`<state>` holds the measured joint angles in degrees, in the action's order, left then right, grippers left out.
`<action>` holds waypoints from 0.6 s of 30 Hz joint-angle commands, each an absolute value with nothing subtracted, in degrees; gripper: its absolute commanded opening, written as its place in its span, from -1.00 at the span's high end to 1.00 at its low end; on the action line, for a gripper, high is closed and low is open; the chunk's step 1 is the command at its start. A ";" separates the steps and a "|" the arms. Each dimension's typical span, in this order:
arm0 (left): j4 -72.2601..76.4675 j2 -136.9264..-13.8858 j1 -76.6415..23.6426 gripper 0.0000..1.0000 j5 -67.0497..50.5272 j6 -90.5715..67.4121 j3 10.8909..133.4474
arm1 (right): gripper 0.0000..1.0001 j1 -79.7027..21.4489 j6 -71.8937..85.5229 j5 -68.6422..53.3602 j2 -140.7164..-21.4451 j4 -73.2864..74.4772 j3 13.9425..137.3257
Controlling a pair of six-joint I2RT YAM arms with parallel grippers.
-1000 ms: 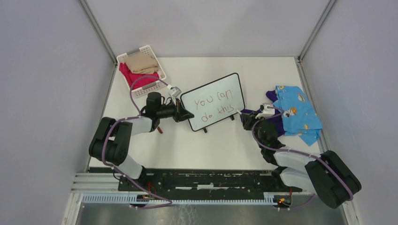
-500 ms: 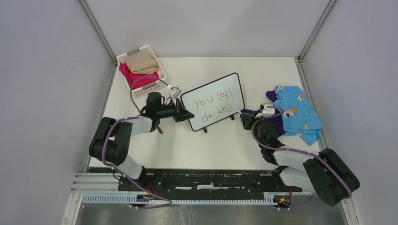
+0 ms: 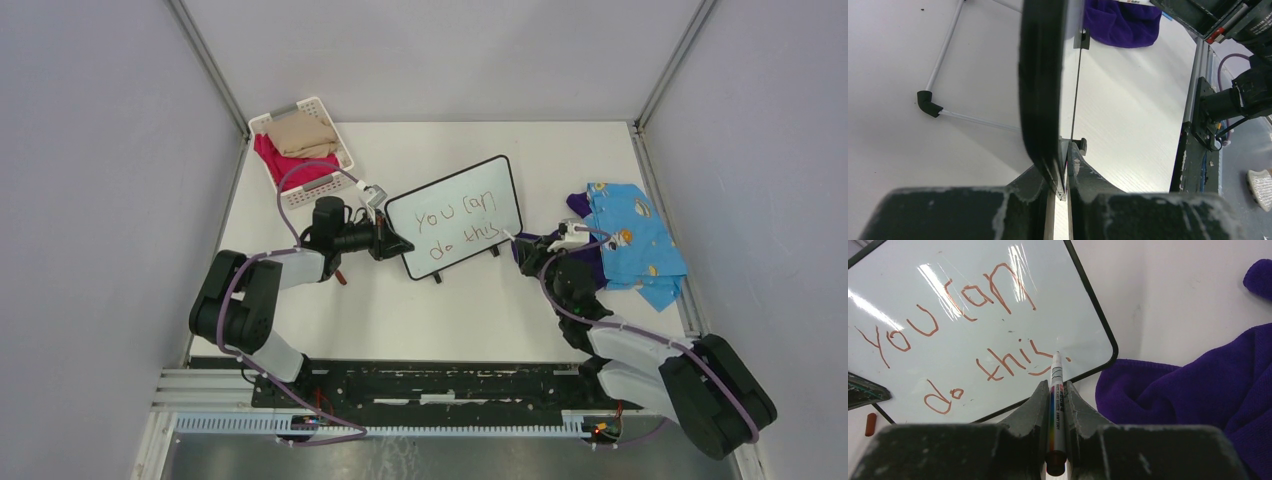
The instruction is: Write a sentence on the whiteboard
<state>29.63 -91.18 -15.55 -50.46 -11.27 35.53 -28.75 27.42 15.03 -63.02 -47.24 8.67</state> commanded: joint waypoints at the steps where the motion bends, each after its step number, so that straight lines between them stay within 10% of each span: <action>1: 23.38 -92.50 -16.17 0.96 -41.18 -6.06 34.57 | 1.00 -28.58 27.83 14.52 -58.28 -45.30 8.97; 9: 23.19 -92.07 -16.17 0.92 -40.25 -6.41 34.76 | 1.00 -28.61 27.21 13.62 -43.63 -34.81 7.02; 18: 20.04 -87.53 -16.17 0.19 -37.17 -6.53 35.18 | 1.00 -28.57 24.06 12.63 -28.93 -21.14 7.13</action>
